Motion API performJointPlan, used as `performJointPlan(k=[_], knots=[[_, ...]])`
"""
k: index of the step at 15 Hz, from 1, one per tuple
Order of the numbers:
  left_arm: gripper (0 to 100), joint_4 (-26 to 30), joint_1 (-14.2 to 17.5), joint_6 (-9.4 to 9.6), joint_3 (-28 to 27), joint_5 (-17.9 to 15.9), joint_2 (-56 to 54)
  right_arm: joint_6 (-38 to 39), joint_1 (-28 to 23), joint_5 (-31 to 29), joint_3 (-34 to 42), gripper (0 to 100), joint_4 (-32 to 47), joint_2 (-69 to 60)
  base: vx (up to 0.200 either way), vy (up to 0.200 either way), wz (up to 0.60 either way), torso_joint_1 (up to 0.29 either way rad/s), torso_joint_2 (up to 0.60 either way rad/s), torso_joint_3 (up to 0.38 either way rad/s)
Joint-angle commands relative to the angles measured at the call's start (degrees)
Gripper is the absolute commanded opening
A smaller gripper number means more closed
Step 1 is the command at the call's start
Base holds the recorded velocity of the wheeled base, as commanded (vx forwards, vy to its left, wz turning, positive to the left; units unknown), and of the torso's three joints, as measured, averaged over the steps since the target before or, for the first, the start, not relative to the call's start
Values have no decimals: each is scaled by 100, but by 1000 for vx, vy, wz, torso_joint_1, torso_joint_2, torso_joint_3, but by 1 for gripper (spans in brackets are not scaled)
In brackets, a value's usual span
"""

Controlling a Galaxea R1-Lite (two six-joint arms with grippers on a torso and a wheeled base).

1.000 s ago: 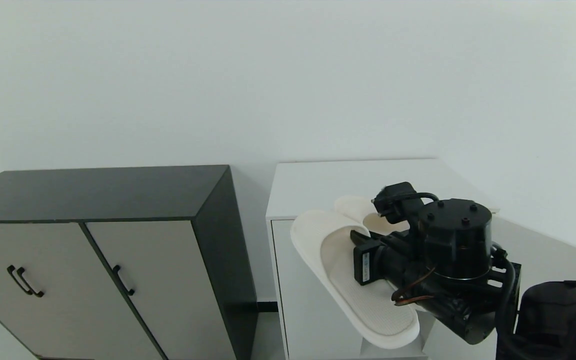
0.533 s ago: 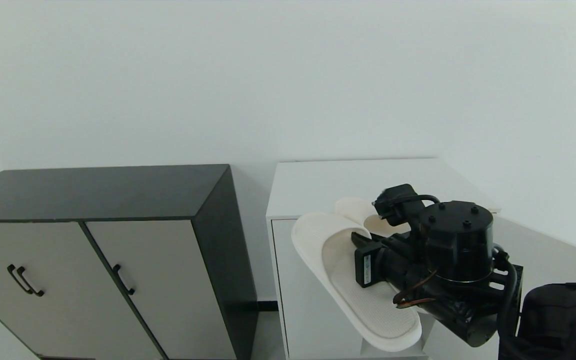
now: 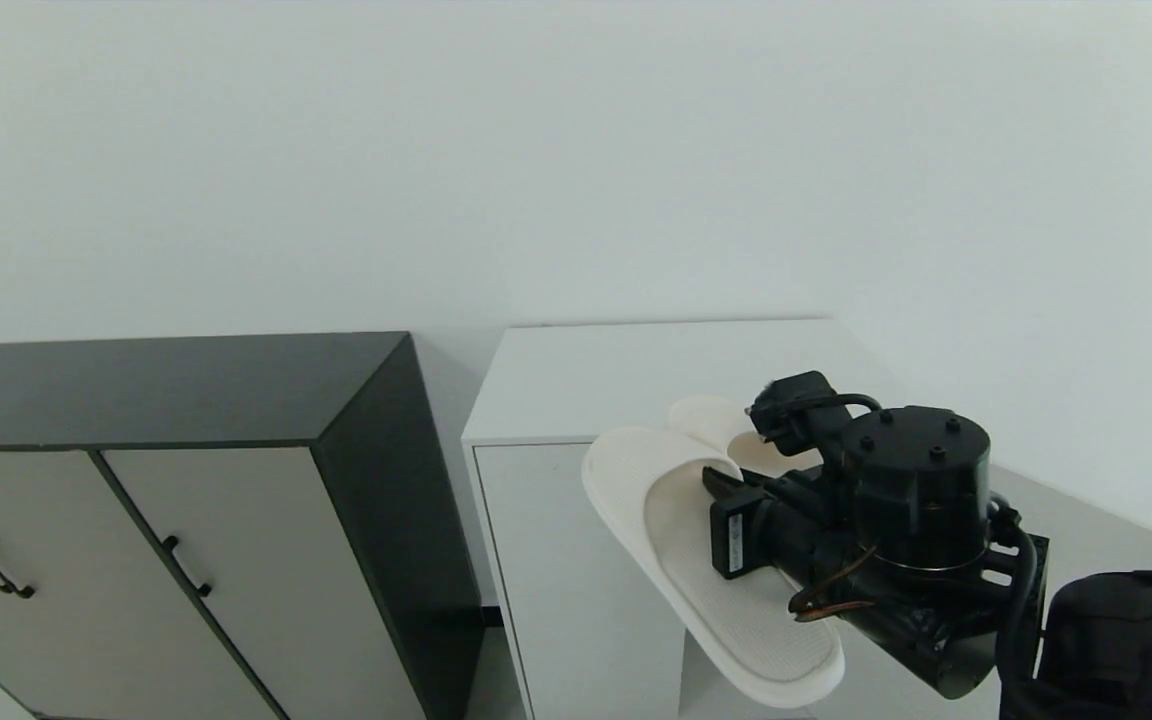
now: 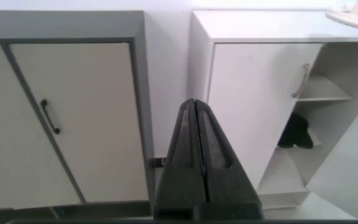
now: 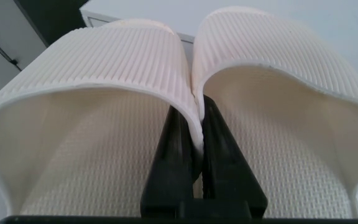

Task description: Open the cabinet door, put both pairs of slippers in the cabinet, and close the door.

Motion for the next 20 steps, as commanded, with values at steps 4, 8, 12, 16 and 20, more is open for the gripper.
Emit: performJointPlan(k=[4, 8, 12, 16, 20], knots=[[0, -1, 10, -2, 1, 2, -1, 0, -11, 65, 106, 0, -9, 16, 0, -200, 0, 4, 0, -1], [0, -1, 10, -10, 1, 2, -1, -9, -29, 136, 141, 0, -17, 16, 0, -200, 0, 2, -1, 1], [0, -1, 1, -10, 1, 2, -1, -71, -152, 373, 299, 0, -299, 7, 0, -100, 0, 0, 4, 0], [0, -10, 1, -10, 1, 2, -1, -369, -266, 443, 501, 0, -466, 7, 0, 0, 0, 0, 0, 0], [0, -1, 1, -10, 1, 2, -1, -369, -266, 479, 536, 0, -703, 34, 0, 0, 0, 0, 0, 0]])
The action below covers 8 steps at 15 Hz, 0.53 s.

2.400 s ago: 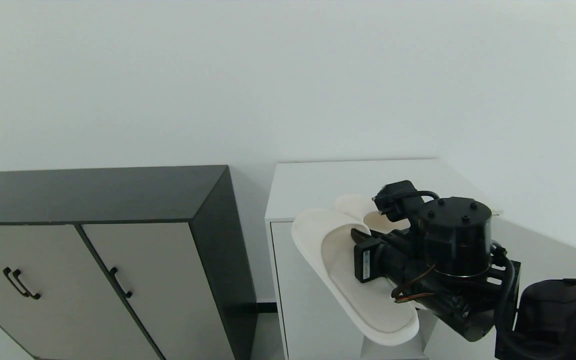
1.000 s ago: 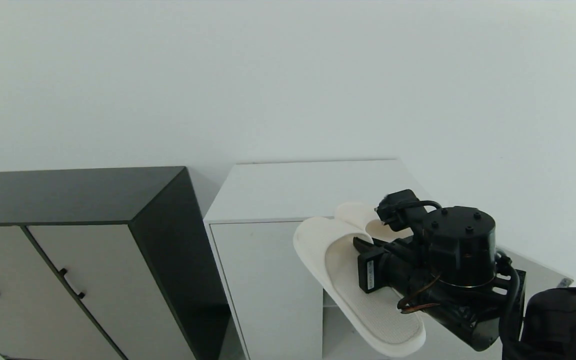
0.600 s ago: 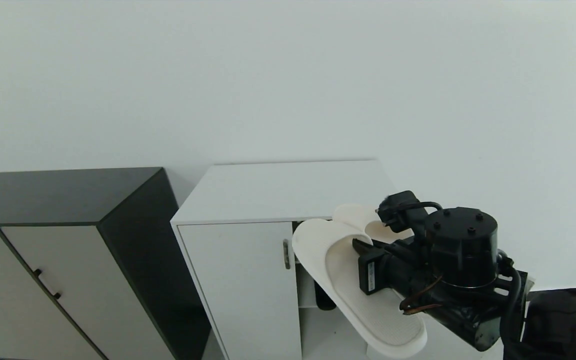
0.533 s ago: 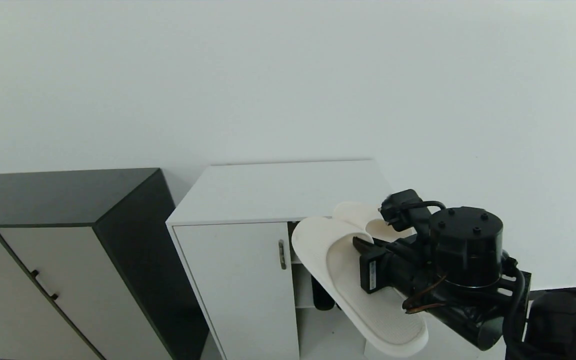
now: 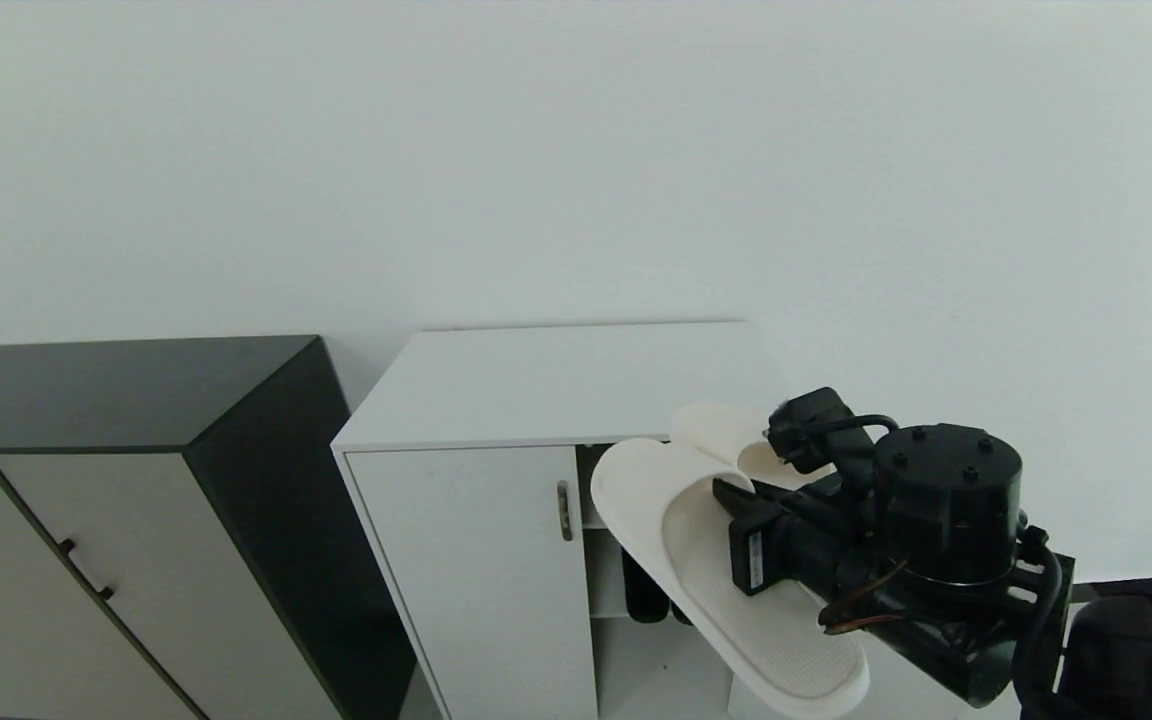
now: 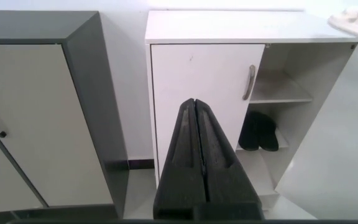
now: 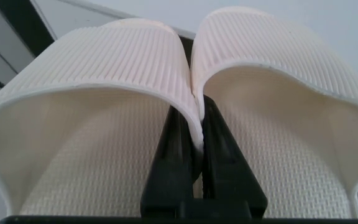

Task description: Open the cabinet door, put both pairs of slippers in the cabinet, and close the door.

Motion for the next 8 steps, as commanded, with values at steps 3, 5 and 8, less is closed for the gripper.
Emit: performJointPlan(k=[3, 5, 8], knots=[[0, -1, -1, -4, 1, 1, -1, 1, 0, 124, 66, 0, -182, 31, 0, 0, 0, -27, 46, 27], [0, -1, -1, -4, 1, 1, -1, 1, 0, 150, 75, 0, -182, 58, 0, 0, 0, -205, 415, 210], [0, -10, -1, -4, 1, 10, -1, 1, 0, 150, 75, 0, -191, 75, 0, 0, 0, -261, 531, 261]])
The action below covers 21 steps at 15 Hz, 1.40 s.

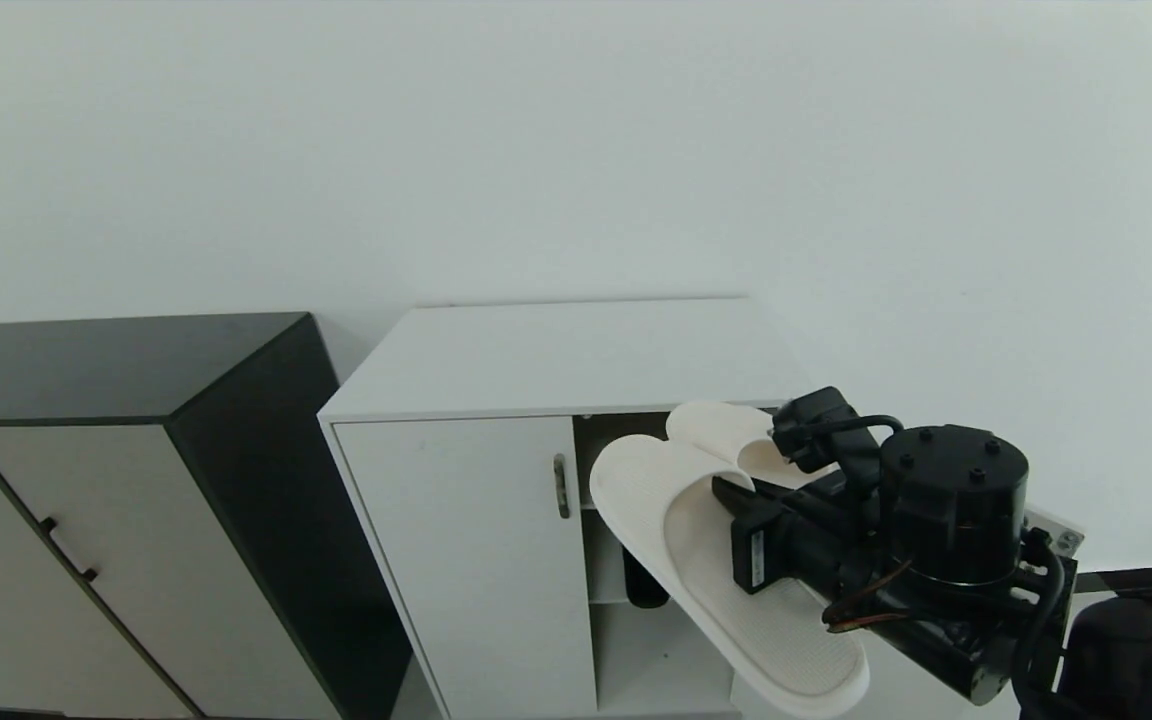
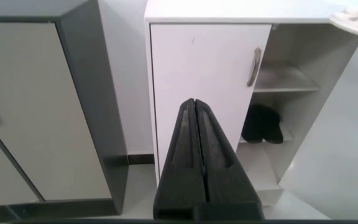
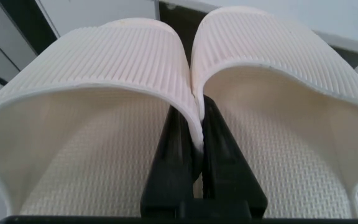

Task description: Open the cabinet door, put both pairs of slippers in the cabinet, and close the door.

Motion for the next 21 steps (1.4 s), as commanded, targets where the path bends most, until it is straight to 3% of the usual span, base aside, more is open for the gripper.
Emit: performJointPlan(k=[1, 21], knots=[[0, 4, -1, -2, 1, 2, -1, 1, 5, -1, 9, 0, -7, 41, 0, 0, 0, -271, 554, 276], [0, 4, -1, -2, 1, 2, -1, -8, 13, 131, 159, 0, -218, 112, 0, 0, 0, -247, 494, 247]])
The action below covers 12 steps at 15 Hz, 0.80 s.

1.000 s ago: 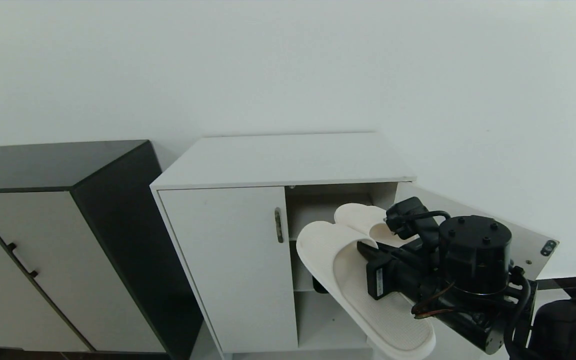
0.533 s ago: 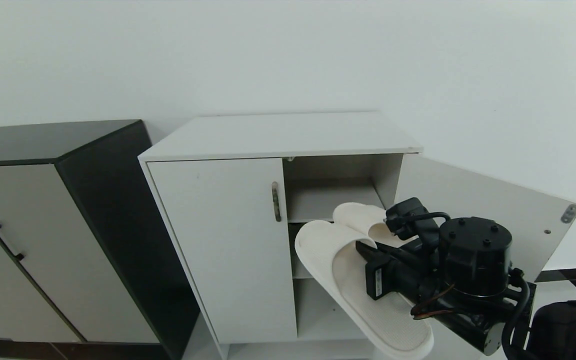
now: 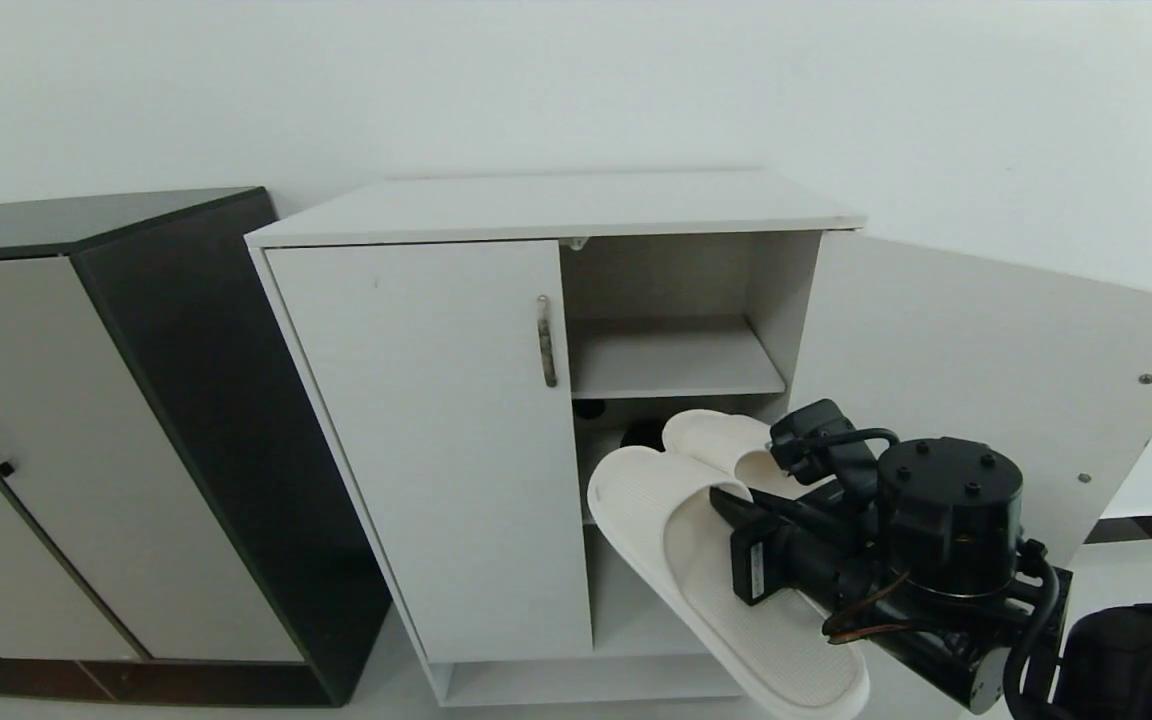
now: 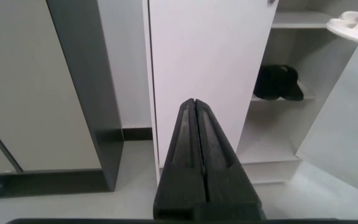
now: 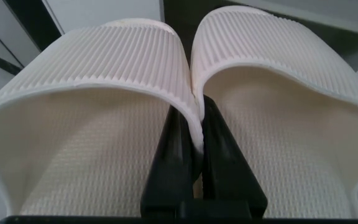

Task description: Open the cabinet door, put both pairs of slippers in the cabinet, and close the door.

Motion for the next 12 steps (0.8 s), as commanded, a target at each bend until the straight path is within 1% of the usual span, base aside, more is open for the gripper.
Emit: performJointPlan(k=[1, 3, 5, 7, 8, 9, 10, 11, 12], knots=[[0, 1, -1, -4, 1, 5, -1, 0, 2, 1, 9, 0, -2, 13, 0, 0, 0, -217, 427, 207], [0, 1, 8, -4, 1, 5, -1, 0, 20, 18, 9, 0, -37, 13, 0, 0, 0, -225, 337, 151], [0, 1, -1, -4, 1, 5, -1, 0, 169, 62, 132, 0, -345, 22, 0, 0, 0, -190, 388, 164], [0, -7, -1, -4, 1, 5, -1, -334, 152, 194, 325, 0, -635, 101, 0, 0, 0, -71, 237, 83], [0, 1, -1, -4, 1, 5, -1, -352, 152, 194, 308, 0, -784, 101, 0, 0, 0, -32, 110, 32], [0, 1, -1, -4, 1, 5, -1, -334, 152, 106, 18, 0, -661, 75, 0, 0, 0, -22, 56, 36], [0, 1, 8, -4, 1, 5, -1, -299, 143, -26, -167, 0, -389, 13, 0, 0, 0, 2, 27, 56], [0, 1, -1, -4, 1, 5, -1, 17, 178, -483, -659, 0, 675, -295, 0, 0, 0, 0, 0, 0], [0, 1, -1, -4, 1, 5, -1, 501, 310, -632, -1143, 0, 1712, -576, 0, 0, 0, 0, 0, 0]])
